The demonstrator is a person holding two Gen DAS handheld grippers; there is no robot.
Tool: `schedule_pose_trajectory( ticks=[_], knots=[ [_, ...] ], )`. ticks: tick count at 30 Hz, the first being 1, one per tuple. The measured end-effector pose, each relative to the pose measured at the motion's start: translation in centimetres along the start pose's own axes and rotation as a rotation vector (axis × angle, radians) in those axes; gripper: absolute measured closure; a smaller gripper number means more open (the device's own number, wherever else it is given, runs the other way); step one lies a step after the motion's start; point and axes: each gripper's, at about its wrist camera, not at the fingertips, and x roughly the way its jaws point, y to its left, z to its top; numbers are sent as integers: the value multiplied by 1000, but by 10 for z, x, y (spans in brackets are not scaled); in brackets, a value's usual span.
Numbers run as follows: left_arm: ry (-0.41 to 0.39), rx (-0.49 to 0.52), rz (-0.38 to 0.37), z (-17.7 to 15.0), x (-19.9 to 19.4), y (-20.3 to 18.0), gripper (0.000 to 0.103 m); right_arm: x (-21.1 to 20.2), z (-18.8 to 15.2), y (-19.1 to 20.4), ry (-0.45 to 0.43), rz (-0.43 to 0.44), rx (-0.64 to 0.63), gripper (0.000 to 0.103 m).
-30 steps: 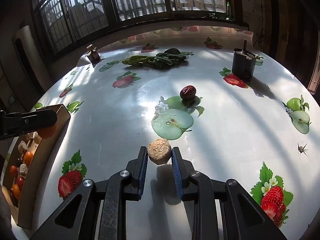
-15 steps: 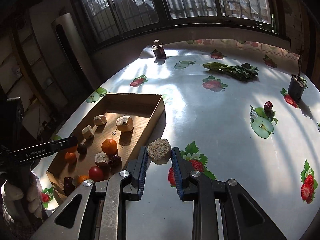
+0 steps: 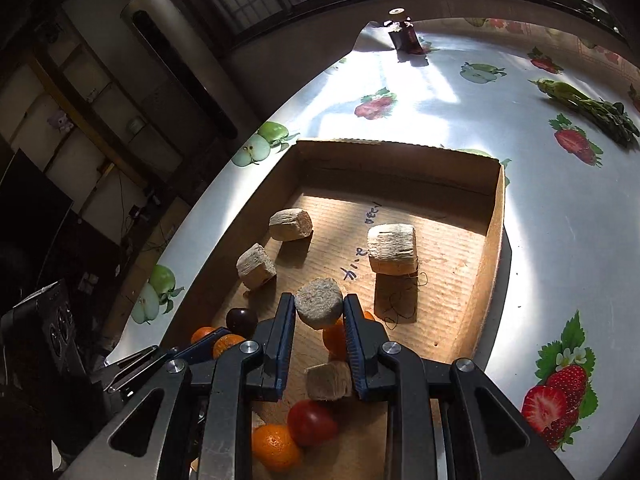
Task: Organize fruits
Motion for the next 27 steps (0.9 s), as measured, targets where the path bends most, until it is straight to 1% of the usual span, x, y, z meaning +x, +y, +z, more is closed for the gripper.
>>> schedule_pose_trajectory(
  ticks=[2,6,8,10,11,16,18,19,20,21,22,23,24,25,26,27],
  knots=[
    [-9,-6,1,0,0,2,73,10,4,4,18,-13,-17,76],
    [-16,-30,-26,1,-2,7,70,22,6,9,33,-42,-42,76],
    [-24,-36,-27,0,-4,8,66,24,7,8,34,-48,-42,76],
    [-34,-43,-32,0,-9,9,57,26,8,6,35,-47,-32,76],
    [-37,-47,-34,0,-11,9,56,27,9,5,34,-51,-28,76],
    [-54,-65,-35,-3,-26,9,55,17,10,2,7,-52,-12,75],
    [-80,-62,-28,-6,-37,7,55,3,9,1,-23,-40,-7,75],
    [-100,-57,-21,-7,-45,5,53,-7,7,2,-45,-41,-10,75],
    [-124,-53,-7,-9,-53,2,50,-19,4,3,-68,-47,-12,74],
    [-151,-45,15,-10,-61,-2,44,-31,0,3,-91,-58,-12,73],
    [-190,-31,54,-12,-71,-8,38,-44,-5,2,-118,-74,-9,70],
    [-228,-16,94,-14,-79,-14,34,-59,-12,1,-149,-97,-5,68],
    [-268,1,142,-16,-88,-22,26,-74,-20,0,-179,-131,0,62],
    [-309,18,190,-18,-97,-31,21,-88,-30,-1,-211,-168,3,56],
    [-348,34,225,-21,-105,-39,12,-102,-41,-2,-243,-205,3,54],
    [-383,51,247,-23,-112,-47,5,-114,-52,-4,-271,-240,4,48]
  ],
)
